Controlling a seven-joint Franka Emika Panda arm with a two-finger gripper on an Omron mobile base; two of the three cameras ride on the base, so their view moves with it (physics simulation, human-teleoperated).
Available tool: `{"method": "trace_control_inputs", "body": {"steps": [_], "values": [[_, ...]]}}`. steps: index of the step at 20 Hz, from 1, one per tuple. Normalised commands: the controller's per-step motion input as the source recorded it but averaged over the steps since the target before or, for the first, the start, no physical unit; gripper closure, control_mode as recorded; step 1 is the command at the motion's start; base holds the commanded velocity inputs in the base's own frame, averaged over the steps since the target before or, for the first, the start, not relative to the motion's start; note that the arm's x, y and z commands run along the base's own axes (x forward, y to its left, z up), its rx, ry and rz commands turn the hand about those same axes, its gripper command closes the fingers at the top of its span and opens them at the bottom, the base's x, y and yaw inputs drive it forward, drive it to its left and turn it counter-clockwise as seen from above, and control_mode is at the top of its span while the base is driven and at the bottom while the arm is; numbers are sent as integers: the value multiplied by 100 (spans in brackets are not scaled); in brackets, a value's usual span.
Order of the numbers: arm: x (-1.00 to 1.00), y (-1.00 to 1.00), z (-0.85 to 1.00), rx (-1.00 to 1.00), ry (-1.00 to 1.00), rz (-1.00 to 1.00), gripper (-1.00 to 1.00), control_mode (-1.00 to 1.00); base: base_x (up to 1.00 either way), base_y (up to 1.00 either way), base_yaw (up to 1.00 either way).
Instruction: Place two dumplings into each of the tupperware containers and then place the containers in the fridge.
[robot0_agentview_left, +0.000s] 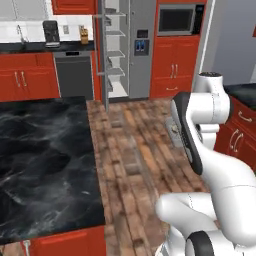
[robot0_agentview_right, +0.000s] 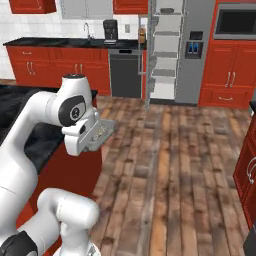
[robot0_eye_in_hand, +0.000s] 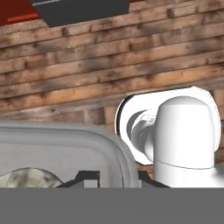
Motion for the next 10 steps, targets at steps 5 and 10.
{"method": "trace_control_inputs", "body": {"steps": [5,10], "values": [[0,0,0,0,0,0,100,100,100,-97,3],[0,0,0,0,0,0,100,100,100,-68,8]]}}
